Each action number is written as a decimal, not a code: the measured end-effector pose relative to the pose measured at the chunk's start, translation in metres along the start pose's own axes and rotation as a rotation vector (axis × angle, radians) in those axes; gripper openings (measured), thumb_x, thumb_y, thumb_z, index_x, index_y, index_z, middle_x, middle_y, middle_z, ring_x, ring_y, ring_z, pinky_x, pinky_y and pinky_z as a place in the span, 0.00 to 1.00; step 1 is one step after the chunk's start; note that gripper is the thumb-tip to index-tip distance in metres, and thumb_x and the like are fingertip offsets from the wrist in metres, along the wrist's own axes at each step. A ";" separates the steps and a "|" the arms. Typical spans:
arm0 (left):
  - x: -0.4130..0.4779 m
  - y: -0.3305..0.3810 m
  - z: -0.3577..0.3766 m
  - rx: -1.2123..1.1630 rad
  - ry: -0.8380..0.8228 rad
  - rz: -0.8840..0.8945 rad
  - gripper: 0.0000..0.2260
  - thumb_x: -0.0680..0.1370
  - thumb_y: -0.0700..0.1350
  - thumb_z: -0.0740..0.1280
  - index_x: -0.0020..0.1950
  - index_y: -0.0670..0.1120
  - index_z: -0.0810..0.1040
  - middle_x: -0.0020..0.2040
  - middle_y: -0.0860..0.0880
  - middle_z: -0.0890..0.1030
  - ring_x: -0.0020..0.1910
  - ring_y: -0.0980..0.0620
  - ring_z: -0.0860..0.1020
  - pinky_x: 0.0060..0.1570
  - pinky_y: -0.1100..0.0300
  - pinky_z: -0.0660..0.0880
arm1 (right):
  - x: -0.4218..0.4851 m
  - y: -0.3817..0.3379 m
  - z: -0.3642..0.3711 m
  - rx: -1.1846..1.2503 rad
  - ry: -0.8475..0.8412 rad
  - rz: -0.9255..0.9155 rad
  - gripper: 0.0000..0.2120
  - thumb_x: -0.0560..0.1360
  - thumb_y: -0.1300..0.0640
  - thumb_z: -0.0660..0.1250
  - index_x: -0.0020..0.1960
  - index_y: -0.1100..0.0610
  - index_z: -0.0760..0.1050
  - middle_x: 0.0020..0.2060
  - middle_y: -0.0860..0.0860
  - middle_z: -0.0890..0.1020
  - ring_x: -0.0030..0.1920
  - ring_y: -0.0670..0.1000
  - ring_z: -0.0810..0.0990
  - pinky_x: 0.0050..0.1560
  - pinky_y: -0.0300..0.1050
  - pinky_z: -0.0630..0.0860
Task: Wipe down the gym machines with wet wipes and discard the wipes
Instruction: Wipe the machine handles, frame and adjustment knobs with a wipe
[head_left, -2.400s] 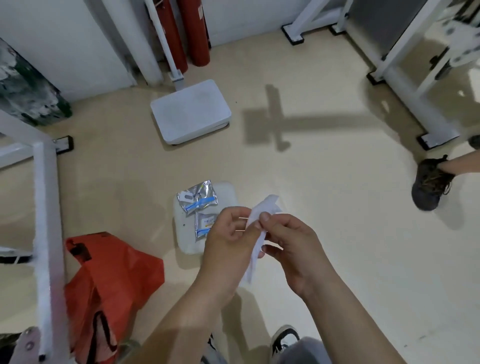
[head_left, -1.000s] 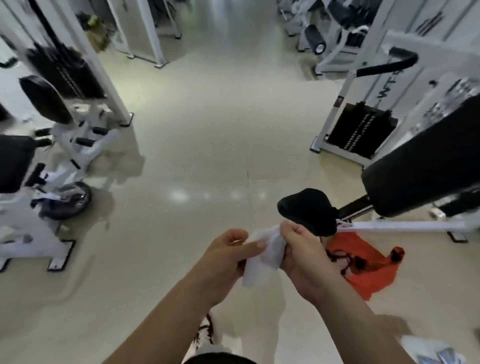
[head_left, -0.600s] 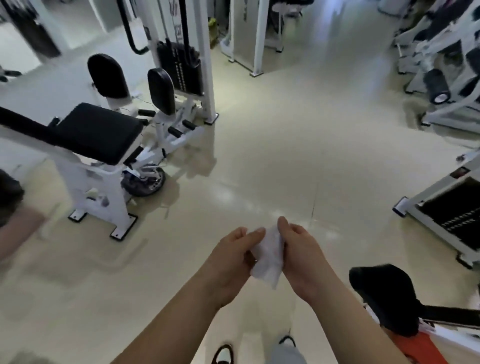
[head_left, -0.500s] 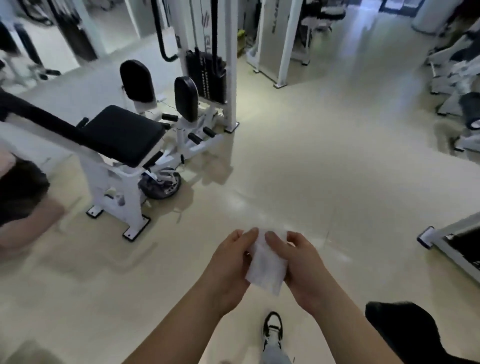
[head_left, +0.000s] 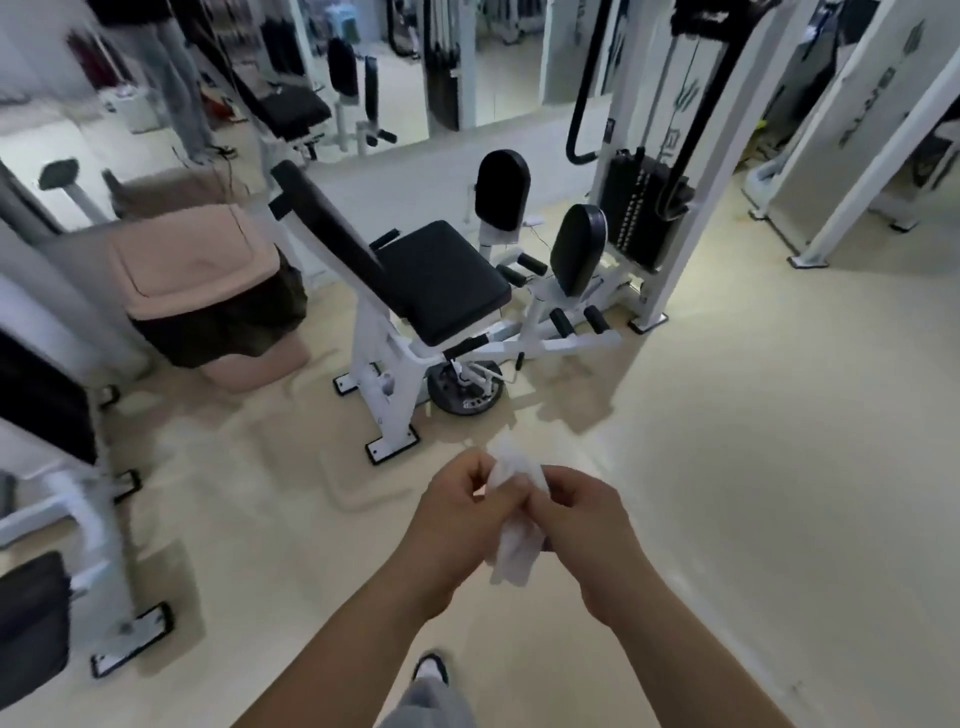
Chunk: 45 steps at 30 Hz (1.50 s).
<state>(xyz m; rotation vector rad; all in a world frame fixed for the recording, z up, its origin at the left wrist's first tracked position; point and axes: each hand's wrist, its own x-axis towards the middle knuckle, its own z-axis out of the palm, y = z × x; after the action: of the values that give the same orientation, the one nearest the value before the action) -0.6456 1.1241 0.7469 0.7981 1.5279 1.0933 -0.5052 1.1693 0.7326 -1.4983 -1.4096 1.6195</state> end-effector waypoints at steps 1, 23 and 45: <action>0.012 0.005 -0.005 0.024 0.030 0.021 0.09 0.79 0.48 0.71 0.42 0.47 0.75 0.39 0.46 0.83 0.35 0.53 0.81 0.33 0.59 0.74 | 0.015 -0.006 0.005 -0.041 -0.014 -0.002 0.11 0.74 0.50 0.68 0.46 0.57 0.84 0.41 0.57 0.87 0.45 0.59 0.86 0.48 0.56 0.83; 0.383 0.150 0.102 -0.200 -0.090 -0.117 0.12 0.81 0.49 0.69 0.53 0.40 0.76 0.48 0.33 0.81 0.42 0.42 0.80 0.44 0.48 0.78 | 0.364 -0.128 -0.155 0.491 0.180 0.272 0.11 0.83 0.60 0.63 0.58 0.67 0.79 0.52 0.64 0.84 0.51 0.61 0.84 0.52 0.55 0.82; 0.770 0.332 0.236 -0.679 -0.137 -0.351 0.32 0.71 0.70 0.71 0.63 0.47 0.84 0.65 0.38 0.80 0.61 0.39 0.77 0.65 0.47 0.69 | 0.754 -0.327 -0.331 0.168 0.102 -0.075 0.15 0.84 0.43 0.61 0.51 0.49 0.83 0.49 0.59 0.83 0.53 0.56 0.83 0.58 0.55 0.82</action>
<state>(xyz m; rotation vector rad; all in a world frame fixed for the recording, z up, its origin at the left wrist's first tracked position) -0.6120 1.9946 0.7677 0.1261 1.0220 1.1564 -0.4767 2.0529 0.7842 -1.3949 -1.2282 1.5526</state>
